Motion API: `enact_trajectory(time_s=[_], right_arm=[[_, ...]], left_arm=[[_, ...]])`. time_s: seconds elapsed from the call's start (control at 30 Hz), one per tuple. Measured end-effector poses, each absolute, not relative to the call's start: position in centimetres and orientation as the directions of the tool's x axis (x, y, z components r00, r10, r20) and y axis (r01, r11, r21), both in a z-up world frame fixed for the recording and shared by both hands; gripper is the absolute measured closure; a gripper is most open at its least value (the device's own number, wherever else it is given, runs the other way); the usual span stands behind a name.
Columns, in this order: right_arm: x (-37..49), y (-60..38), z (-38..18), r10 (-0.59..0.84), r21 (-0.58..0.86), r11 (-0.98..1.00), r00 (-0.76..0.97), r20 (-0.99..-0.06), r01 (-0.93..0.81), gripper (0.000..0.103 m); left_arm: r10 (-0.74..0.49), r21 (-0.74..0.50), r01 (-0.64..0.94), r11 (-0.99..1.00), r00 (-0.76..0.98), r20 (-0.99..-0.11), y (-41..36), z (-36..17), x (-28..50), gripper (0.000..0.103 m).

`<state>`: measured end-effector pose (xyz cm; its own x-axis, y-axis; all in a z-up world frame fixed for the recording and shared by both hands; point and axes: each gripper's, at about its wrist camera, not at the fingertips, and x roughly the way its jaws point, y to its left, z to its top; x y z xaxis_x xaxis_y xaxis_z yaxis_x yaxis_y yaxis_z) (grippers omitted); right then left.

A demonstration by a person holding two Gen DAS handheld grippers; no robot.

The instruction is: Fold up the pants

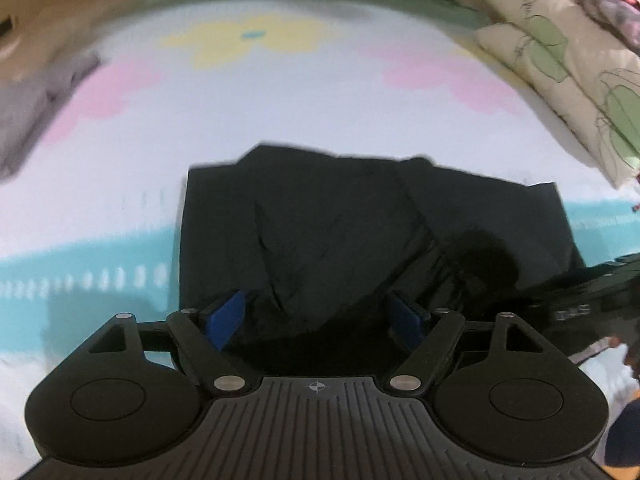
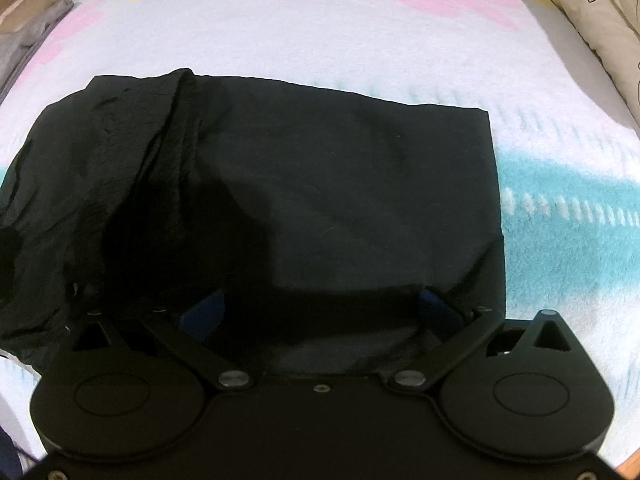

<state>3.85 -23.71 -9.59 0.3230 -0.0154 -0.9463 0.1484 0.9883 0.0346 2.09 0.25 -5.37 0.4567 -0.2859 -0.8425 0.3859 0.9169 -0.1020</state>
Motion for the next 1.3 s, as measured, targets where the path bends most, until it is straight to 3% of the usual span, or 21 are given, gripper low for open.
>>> enact_trajectory(time_s=[0.2,0.43,0.7,0.83,0.93,1.07,1.2,1.23,1.3], right_arm=[[5.2,-24.5,-8.3,0.054,0.094,0.986,0.273,-0.961,0.138,0.004],[7.1,-24.9,-4.4,0.13,0.226,0.96,0.452,-0.883,0.165,0.004],[10.1,-20.6,-7.8,0.224,0.28,0.956,0.392,-0.892,0.09,0.015],[9.7,-18.3,-8.7,0.236,0.286,0.955,0.393,-0.889,0.074,0.03],[8.3,-18.5,-8.4,0.237,0.282,0.958,0.397,-0.887,0.059,0.029],[7.4,-18.9,-7.3,0.261,0.296,0.955,0.406,-0.876,0.026,0.052],[6.7,-18.3,-5.8,0.232,0.234,0.971,0.43,-0.873,-0.05,0.064],[6.7,-18.3,-5.4,0.236,0.238,0.97,0.436,-0.868,-0.052,0.074],[6.4,-18.6,-4.7,0.262,0.27,0.962,0.441,-0.859,-0.046,0.077]], left_arm=[[-0.288,-0.126,0.368,0.921,0.429,-0.856,0.8,-7.5,2.0,0.018],[-0.297,-0.148,0.35,0.925,0.423,-0.856,1.0,-8.0,2.4,0.009],[-0.312,-0.156,0.362,0.919,0.425,-0.85,1.4,-8.0,2.2,0.009],[-0.313,-0.154,0.366,0.918,0.427,-0.849,1.4,-7.8,2.1,0.009],[-0.32,-0.164,0.363,0.917,0.426,-0.847,1.6,-7.7,2.1,0.009],[-0.357,-0.222,0.338,0.915,0.419,-0.834,2.1,-6.8,2.3,0.011],[-0.361,-0.234,0.298,0.925,0.504,-0.785,3.4,-5.1,2.1,0.011],[-0.352,-0.228,0.286,0.931,0.53,-0.771,3.9,-4.6,2.1,0.011],[-0.332,-0.215,0.266,0.94,0.563,-0.757,4.5,-4.1,2.2,0.011]])
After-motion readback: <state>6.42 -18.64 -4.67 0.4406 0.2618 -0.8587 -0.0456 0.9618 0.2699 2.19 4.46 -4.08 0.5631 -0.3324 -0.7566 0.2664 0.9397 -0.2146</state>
